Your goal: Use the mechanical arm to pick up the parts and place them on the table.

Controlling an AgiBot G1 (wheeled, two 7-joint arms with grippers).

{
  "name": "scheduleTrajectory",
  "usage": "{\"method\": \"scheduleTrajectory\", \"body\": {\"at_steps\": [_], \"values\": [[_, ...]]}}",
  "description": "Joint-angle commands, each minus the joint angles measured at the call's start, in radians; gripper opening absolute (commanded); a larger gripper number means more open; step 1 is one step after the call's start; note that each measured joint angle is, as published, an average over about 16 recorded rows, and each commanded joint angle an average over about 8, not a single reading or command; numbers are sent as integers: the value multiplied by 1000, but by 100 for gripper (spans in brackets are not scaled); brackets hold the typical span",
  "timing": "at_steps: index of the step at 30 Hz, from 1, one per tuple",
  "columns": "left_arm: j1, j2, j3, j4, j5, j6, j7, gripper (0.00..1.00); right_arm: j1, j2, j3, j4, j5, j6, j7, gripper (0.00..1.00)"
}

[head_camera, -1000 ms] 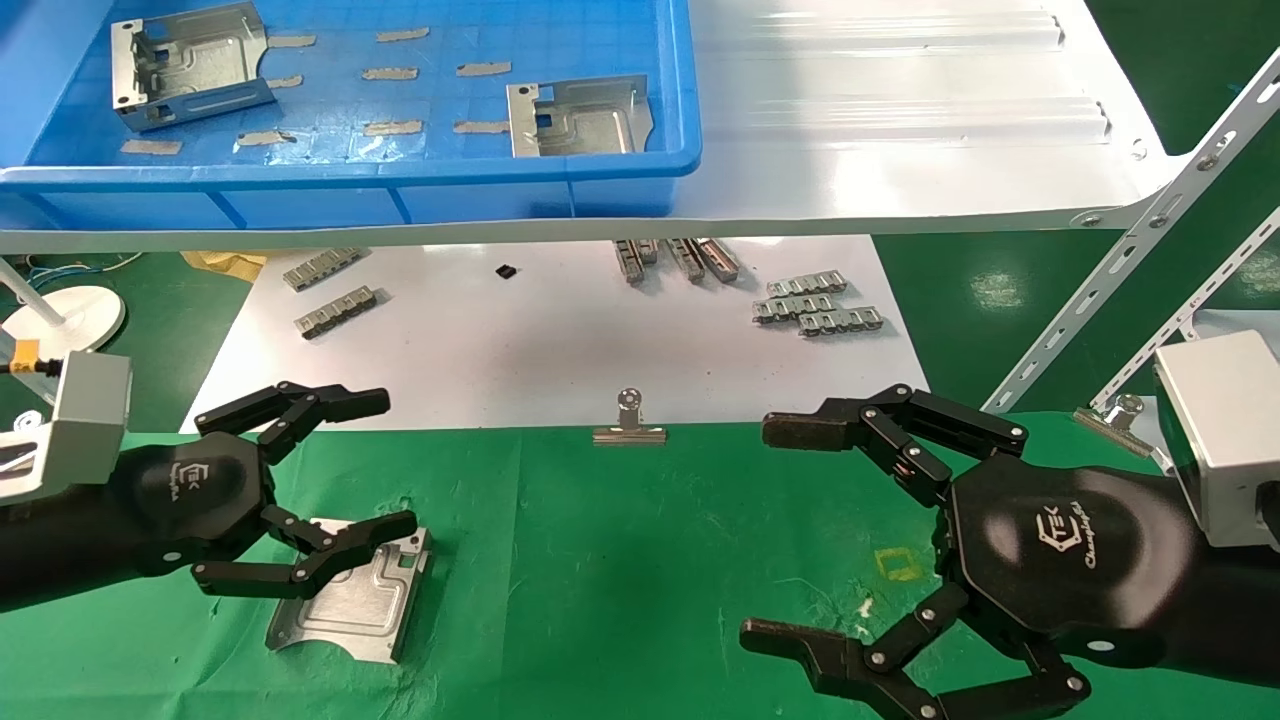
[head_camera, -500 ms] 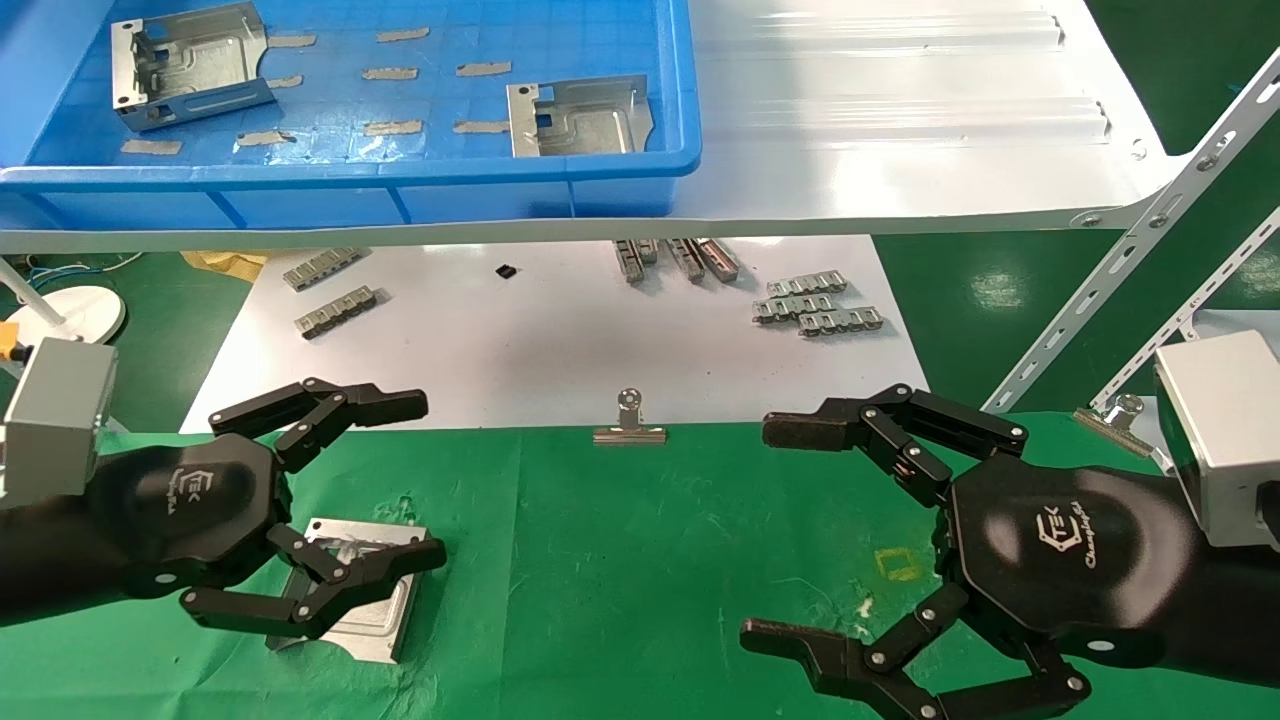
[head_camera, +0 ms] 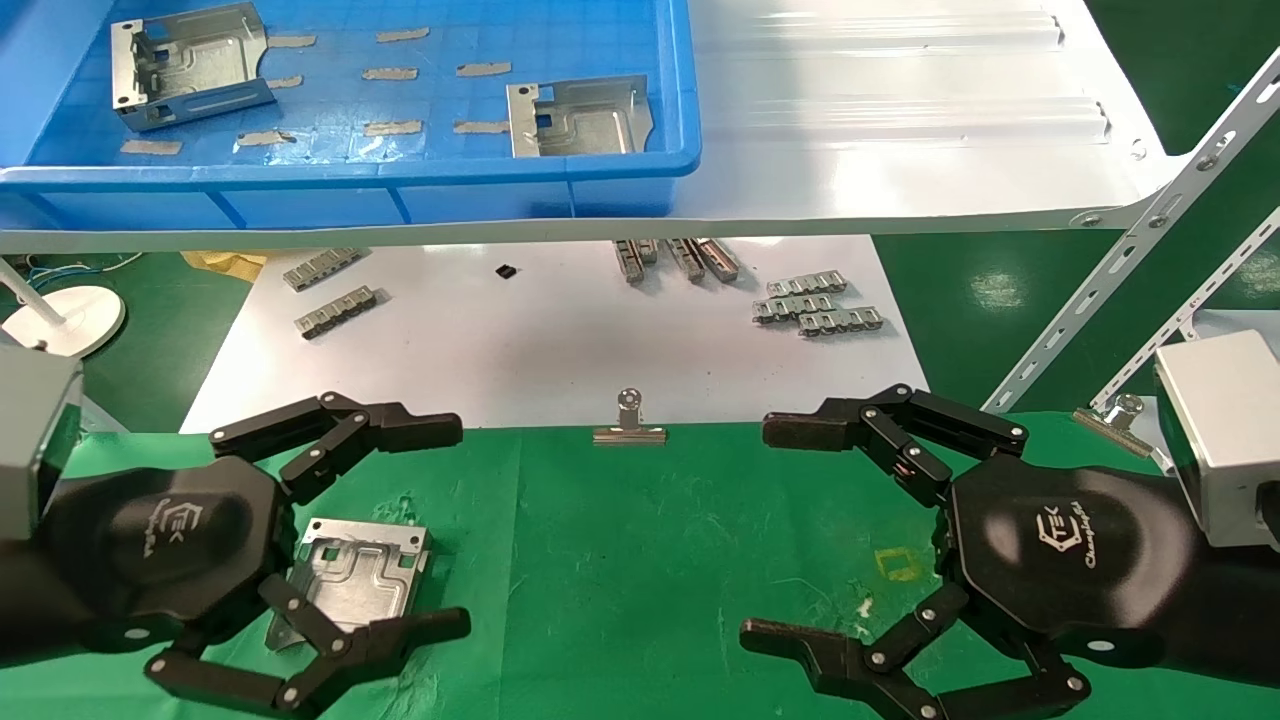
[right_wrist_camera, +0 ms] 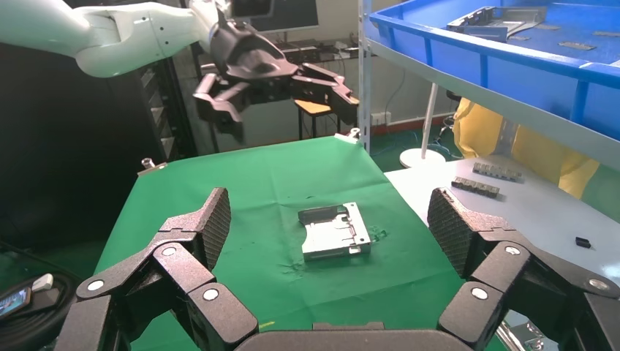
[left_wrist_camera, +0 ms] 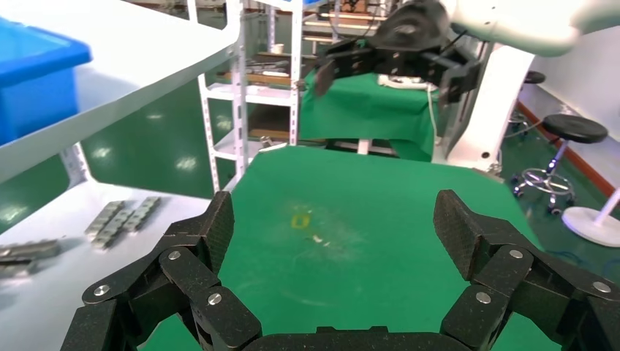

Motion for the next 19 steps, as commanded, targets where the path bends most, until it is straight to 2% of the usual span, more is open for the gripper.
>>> {"method": "scheduleTrajectory", "body": {"at_steps": [1, 11, 19], "values": [[13, -4, -21, -40, 3, -4, -26, 100, 0, 0, 0, 0, 0, 0, 0, 100], [45, -13, -73, -136, 9, -11, -81, 100, 0, 0, 0, 0, 0, 0, 0, 100], [41, -13, -66, -123, 9, -11, -75, 100, 0, 0, 0, 0, 0, 0, 0, 100]]}}
